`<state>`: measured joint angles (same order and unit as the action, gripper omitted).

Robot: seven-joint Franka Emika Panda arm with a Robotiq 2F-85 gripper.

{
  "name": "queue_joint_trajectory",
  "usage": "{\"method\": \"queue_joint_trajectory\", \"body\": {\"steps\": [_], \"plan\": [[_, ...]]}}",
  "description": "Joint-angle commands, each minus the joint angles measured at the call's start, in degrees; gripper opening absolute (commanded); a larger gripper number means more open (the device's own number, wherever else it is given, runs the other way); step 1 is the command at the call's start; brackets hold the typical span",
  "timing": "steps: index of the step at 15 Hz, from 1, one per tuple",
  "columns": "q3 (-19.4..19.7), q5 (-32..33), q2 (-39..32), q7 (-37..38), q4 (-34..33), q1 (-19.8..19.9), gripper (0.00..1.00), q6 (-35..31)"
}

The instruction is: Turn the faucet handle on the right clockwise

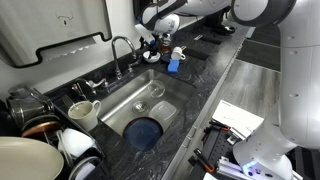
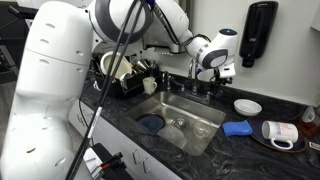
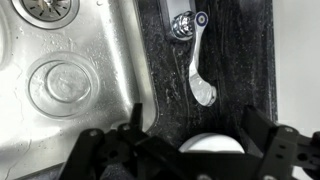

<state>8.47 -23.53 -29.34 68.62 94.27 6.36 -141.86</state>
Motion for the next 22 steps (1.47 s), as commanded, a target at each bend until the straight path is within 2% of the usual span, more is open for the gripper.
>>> {"method": "queue_joint_trajectory", "body": {"steps": [1,8,14,18,22], "plan": [[-1.3,-1.0,-3.4,1.2,-4.8,2.0,1.00,5.0],[-2.0,-1.6,-5.5,0.7,-8.1,3.6,1.00,13.3],[-1.9,-1.1,-7.1,2.2,-10.4,2.6,1.00,11.6],[-1.9,0.5,-9.3,4.5,-13.0,2.0,1.00,14.6],[-0.7,3.5,-11.6,7.6,-15.0,0.8,1.00,14.7]]}}
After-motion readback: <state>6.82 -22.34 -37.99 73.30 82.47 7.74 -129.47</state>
